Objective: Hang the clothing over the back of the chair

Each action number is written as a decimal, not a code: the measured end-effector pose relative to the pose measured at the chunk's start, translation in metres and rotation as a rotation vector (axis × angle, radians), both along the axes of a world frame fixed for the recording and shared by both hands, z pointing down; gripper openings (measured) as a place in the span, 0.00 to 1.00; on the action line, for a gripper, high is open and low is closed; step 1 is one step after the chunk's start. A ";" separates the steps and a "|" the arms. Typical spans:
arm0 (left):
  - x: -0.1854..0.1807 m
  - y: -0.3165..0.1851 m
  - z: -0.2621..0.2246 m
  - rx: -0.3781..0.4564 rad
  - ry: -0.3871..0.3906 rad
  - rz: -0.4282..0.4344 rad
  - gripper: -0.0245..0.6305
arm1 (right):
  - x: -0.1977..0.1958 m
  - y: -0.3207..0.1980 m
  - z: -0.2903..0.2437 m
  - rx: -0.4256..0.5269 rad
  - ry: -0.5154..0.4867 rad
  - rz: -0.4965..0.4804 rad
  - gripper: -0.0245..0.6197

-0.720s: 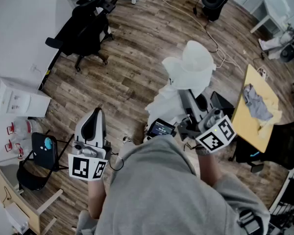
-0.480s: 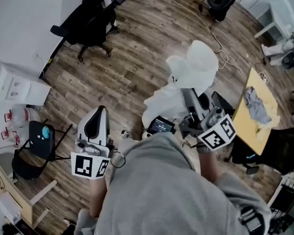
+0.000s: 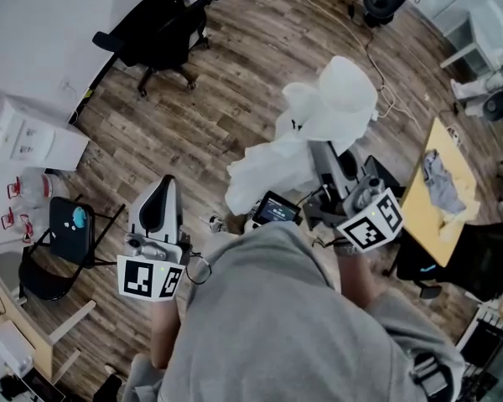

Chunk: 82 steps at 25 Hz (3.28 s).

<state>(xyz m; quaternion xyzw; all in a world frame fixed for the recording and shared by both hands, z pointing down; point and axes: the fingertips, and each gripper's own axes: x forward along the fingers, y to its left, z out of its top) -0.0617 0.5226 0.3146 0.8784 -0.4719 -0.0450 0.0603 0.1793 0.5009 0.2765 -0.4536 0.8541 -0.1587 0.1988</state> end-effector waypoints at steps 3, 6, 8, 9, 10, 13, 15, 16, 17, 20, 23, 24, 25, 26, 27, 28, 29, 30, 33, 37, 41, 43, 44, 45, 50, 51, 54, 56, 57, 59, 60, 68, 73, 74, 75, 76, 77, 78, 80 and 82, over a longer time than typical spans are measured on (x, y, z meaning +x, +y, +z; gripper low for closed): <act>0.007 -0.003 0.001 0.001 -0.012 0.012 0.09 | 0.001 -0.003 0.004 -0.010 0.004 -0.001 0.11; 0.013 -0.008 0.000 0.004 -0.018 0.015 0.09 | 0.003 -0.007 0.010 -0.023 0.016 -0.005 0.11; 0.018 -0.010 -0.002 0.015 -0.022 0.013 0.09 | 0.006 -0.009 0.012 -0.025 0.022 -0.011 0.11; 0.021 -0.011 -0.003 0.021 -0.024 0.012 0.09 | 0.007 -0.010 0.013 -0.024 0.026 -0.015 0.11; 0.024 -0.012 -0.003 0.026 -0.028 0.011 0.09 | 0.008 -0.012 0.014 -0.022 0.029 -0.020 0.11; 0.032 -0.014 0.001 0.028 -0.040 0.004 0.09 | 0.013 -0.016 0.016 -0.014 0.024 -0.035 0.11; 0.037 -0.015 0.003 0.026 -0.037 -0.005 0.09 | 0.018 -0.019 0.015 -0.010 0.019 -0.046 0.11; 0.039 -0.015 0.004 0.027 -0.033 -0.010 0.09 | 0.021 -0.020 0.015 -0.007 0.018 -0.052 0.11; 0.041 -0.016 0.004 0.030 -0.028 -0.017 0.09 | 0.023 -0.021 0.014 -0.002 0.018 -0.059 0.11; 0.050 -0.018 0.005 0.039 -0.021 -0.029 0.09 | 0.030 -0.023 0.012 0.012 0.010 -0.083 0.12; 0.059 -0.020 0.006 0.041 -0.019 -0.029 0.09 | 0.036 -0.027 0.010 0.015 -0.004 -0.093 0.11; 0.060 -0.021 0.006 0.040 -0.019 -0.028 0.09 | 0.037 -0.029 0.010 0.013 -0.011 -0.094 0.11; 0.060 -0.022 0.005 0.038 -0.020 -0.028 0.09 | 0.037 -0.031 0.010 0.010 -0.017 -0.094 0.11; 0.059 -0.025 0.005 0.037 -0.020 -0.029 0.09 | 0.036 -0.033 0.010 0.007 -0.023 -0.094 0.11; 0.057 -0.027 0.005 0.035 -0.018 -0.030 0.09 | 0.035 -0.036 0.010 0.005 -0.029 -0.095 0.12; 0.054 -0.031 0.005 0.035 -0.014 -0.033 0.09 | 0.033 -0.039 0.010 0.003 -0.033 -0.096 0.12; 0.052 -0.035 0.005 0.035 -0.010 -0.034 0.09 | 0.032 -0.043 0.010 0.002 -0.037 -0.096 0.11; 0.051 -0.038 0.006 0.035 -0.007 -0.035 0.09 | 0.031 -0.046 0.011 0.001 -0.039 -0.094 0.11; 0.050 -0.049 0.009 0.032 -0.004 -0.024 0.09 | 0.030 -0.054 0.013 0.001 -0.036 -0.087 0.12; 0.048 -0.075 0.010 0.032 -0.006 0.001 0.09 | 0.027 -0.074 0.014 -0.001 -0.033 -0.065 0.12; 0.044 -0.105 0.006 0.039 -0.003 0.017 0.09 | 0.025 -0.098 0.015 -0.006 -0.037 -0.049 0.12; 0.041 -0.122 0.006 0.038 0.003 0.021 0.09 | 0.023 -0.114 0.015 -0.009 -0.039 -0.042 0.12; 0.040 -0.130 0.007 0.033 0.004 0.024 0.09 | 0.022 -0.122 0.016 -0.012 -0.042 -0.039 0.12; 0.038 -0.138 0.008 0.027 0.004 0.029 0.09 | 0.020 -0.129 0.016 -0.015 -0.047 -0.038 0.12; 0.031 -0.184 0.007 0.022 0.009 0.045 0.09 | 0.012 -0.167 0.015 -0.027 -0.067 -0.044 0.12; 0.030 -0.193 0.005 0.025 0.010 0.048 0.09 | 0.010 -0.175 0.014 -0.031 -0.070 -0.043 0.12; 0.030 -0.217 0.004 0.028 0.005 0.066 0.09 | 0.005 -0.196 0.014 -0.037 -0.074 -0.035 0.12; 0.031 -0.230 0.004 0.025 -0.005 0.080 0.09 | 0.002 -0.208 0.013 -0.037 -0.080 -0.033 0.12; 0.030 -0.236 0.005 0.021 -0.007 0.084 0.09 | 0.001 -0.213 0.012 -0.038 -0.084 -0.034 0.12; 0.026 -0.248 0.005 0.018 -0.006 0.089 0.09 | -0.004 -0.226 0.012 -0.041 -0.091 -0.034 0.12; 0.022 -0.255 0.005 0.021 -0.004 0.090 0.09 | -0.007 -0.233 0.011 -0.042 -0.094 -0.032 0.12; -0.011 -0.308 0.007 0.027 0.013 0.098 0.09 | -0.033 -0.282 0.009 -0.033 -0.077 0.000 0.12; -0.031 -0.335 0.006 0.038 0.018 0.115 0.09 | -0.047 -0.308 0.011 -0.028 -0.082 0.037 0.12; -0.035 -0.340 0.007 0.038 0.019 0.117 0.09 | -0.049 -0.313 0.011 -0.025 -0.085 0.043 0.12; -0.038 -0.345 0.007 0.038 0.020 0.118 0.09 | -0.052 -0.317 0.010 -0.021 -0.089 0.047 0.12; -0.042 -0.349 0.007 0.039 0.021 0.119 0.09 | -0.054 -0.321 0.008 -0.018 -0.093 0.053 0.12; -0.045 -0.353 0.006 0.039 0.022 0.119 0.09 | -0.055 -0.325 0.007 -0.016 -0.097 0.058 0.12; -0.048 -0.357 0.006 0.038 0.023 0.120 0.09 | -0.056 -0.329 0.005 -0.014 -0.099 0.063 0.12; -0.054 -0.363 0.005 0.038 0.027 0.119 0.09 | -0.057 -0.336 0.003 -0.013 -0.102 0.073 0.12; -0.059 -0.367 0.005 0.038 0.031 0.116 0.09 | -0.057 -0.342 0.002 -0.011 -0.105 0.081 0.12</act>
